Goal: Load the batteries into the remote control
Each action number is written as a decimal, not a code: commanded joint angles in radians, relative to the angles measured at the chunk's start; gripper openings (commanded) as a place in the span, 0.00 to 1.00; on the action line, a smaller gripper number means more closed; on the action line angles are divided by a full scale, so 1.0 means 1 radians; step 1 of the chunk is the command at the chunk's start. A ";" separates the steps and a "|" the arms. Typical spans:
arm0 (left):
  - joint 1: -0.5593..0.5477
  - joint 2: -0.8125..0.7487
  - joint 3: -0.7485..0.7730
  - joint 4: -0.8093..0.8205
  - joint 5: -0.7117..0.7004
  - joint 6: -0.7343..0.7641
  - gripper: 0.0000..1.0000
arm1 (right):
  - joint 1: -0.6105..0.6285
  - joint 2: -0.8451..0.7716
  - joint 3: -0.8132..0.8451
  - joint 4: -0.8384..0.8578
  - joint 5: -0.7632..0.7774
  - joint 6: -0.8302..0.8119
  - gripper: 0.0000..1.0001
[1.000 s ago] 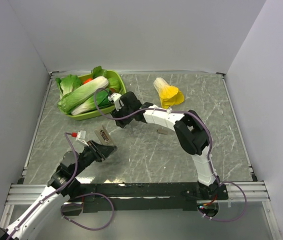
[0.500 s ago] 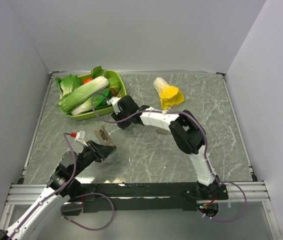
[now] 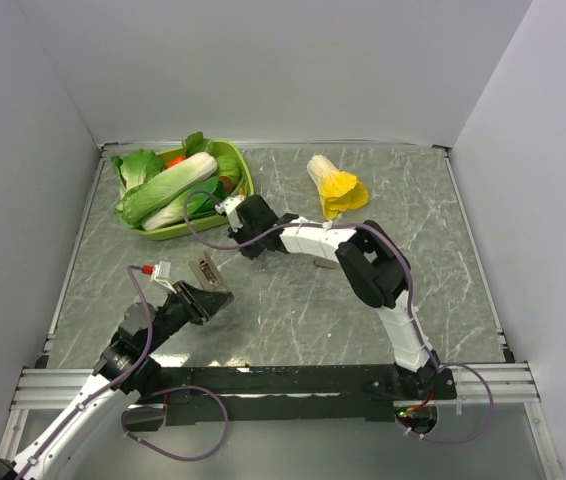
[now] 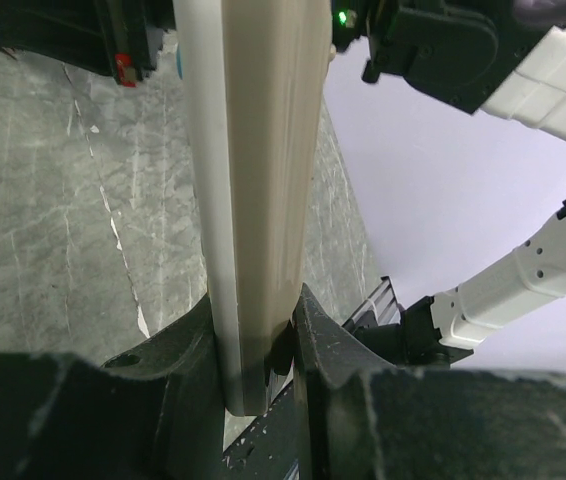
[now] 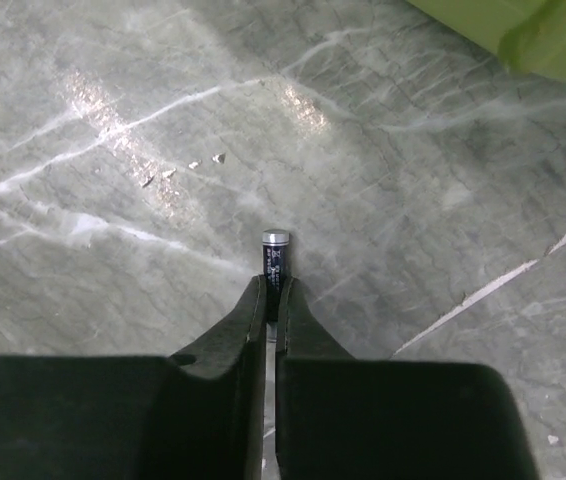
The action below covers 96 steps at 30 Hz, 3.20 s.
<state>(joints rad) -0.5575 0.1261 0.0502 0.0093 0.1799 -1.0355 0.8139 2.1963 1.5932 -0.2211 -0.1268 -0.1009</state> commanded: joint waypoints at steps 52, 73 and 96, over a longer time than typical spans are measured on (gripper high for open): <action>0.004 0.009 0.033 0.100 0.041 -0.001 0.01 | 0.068 -0.761 -0.938 0.015 0.135 0.481 0.43; 0.004 -0.045 0.048 0.029 0.027 0.008 0.01 | 0.126 -0.587 -0.809 0.115 0.095 0.448 0.43; 0.004 -0.177 0.149 -0.178 -0.037 0.038 0.01 | 0.070 -0.552 -0.507 -0.124 -0.229 -0.474 0.59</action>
<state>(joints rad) -0.5575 0.0174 0.1158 -0.1066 0.1783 -1.0306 0.9237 1.6505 1.0348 -0.3004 -0.1879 -0.2699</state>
